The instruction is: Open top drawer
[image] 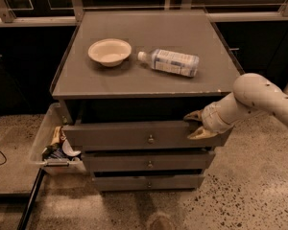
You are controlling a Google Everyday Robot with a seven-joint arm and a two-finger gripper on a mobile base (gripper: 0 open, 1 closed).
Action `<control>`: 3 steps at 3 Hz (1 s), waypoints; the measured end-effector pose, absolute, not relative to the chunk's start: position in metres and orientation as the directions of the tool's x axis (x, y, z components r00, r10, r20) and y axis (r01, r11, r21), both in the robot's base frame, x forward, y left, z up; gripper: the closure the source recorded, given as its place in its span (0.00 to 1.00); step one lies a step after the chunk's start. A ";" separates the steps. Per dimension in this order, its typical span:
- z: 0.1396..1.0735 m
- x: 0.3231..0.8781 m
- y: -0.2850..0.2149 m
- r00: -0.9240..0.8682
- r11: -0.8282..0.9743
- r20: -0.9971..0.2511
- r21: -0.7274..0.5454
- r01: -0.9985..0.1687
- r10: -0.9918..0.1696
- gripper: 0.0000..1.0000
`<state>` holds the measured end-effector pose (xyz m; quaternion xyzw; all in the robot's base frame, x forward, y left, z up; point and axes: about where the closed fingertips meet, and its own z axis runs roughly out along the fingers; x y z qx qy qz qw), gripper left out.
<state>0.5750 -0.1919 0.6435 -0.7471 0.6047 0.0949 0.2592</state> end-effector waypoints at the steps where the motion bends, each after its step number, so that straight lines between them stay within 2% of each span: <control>1: 0.649 0.566 -0.192 0.251 -0.140 -0.459 -0.264 -0.954 -0.852 0.89; 2: 0.649 0.566 -0.192 0.251 -0.140 -0.459 -0.264 -0.954 -0.852 0.85; 3: 0.649 0.566 -0.192 0.251 -0.140 -0.459 -0.264 -0.954 -0.852 0.62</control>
Offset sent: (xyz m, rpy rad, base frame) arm -0.0089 -0.0005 0.0058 0.0017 0.0095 0.0060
